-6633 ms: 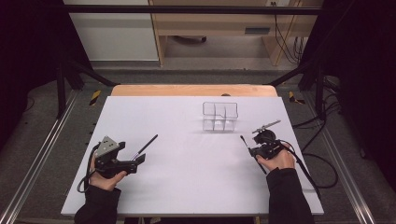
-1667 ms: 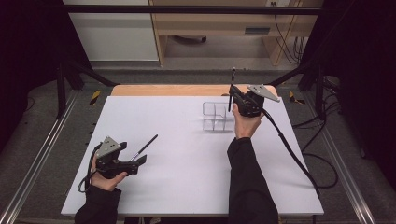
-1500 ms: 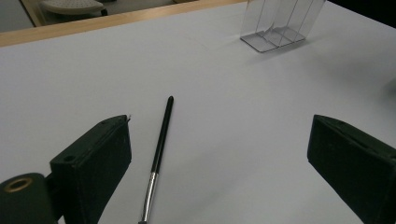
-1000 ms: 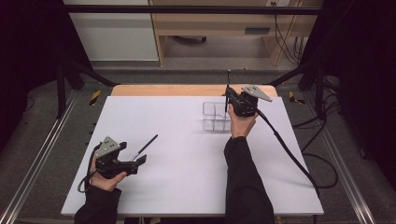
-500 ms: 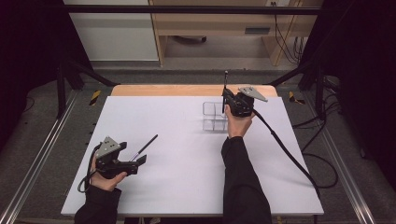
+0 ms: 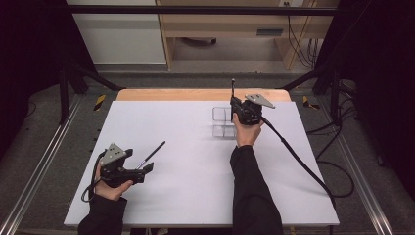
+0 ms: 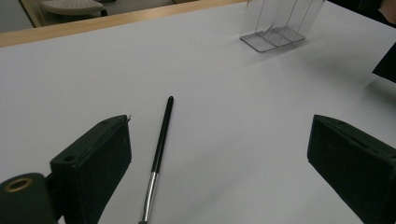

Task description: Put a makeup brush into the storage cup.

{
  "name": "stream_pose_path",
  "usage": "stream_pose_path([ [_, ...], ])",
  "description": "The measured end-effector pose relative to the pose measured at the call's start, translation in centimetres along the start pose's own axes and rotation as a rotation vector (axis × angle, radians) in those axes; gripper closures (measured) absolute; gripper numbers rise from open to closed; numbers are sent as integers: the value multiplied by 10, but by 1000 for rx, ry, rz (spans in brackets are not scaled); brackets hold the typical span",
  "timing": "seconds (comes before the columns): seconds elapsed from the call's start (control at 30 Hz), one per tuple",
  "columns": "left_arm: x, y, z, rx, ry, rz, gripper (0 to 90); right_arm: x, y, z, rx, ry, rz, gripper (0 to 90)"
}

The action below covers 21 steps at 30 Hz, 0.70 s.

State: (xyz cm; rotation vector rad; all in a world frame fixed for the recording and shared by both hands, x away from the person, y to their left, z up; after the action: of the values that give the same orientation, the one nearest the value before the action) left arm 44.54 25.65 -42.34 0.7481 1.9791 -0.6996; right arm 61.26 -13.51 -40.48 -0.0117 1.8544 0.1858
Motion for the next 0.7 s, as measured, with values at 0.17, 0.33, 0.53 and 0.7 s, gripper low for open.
stream_pose_path([
  [0.17,0,0,0,0,2,0,55,6,2,0,-1,13,-15,844],
  [0.33,0,0,0,-1,1,0,55,11,2,0,2,31,-28,844],
  [0.53,0,0,1,0,4,1,55,14,4,-1,3,53,-46,844],
  [0.7,0,0,1,0,3,1,55,18,5,0,4,83,-62,844],
])
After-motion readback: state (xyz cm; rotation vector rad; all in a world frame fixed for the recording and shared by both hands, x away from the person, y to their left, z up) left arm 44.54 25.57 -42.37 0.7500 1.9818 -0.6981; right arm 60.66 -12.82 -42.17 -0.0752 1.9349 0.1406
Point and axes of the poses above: each handheld gripper's, and its own axes: z roughly forward along the jaws, x roughly out of its underside, y roughly to its left, the point moved 1 cm from there along z, roughly forward along the jaws, and after that the axes turned 15 degrees about x, right-handed, at the moved point
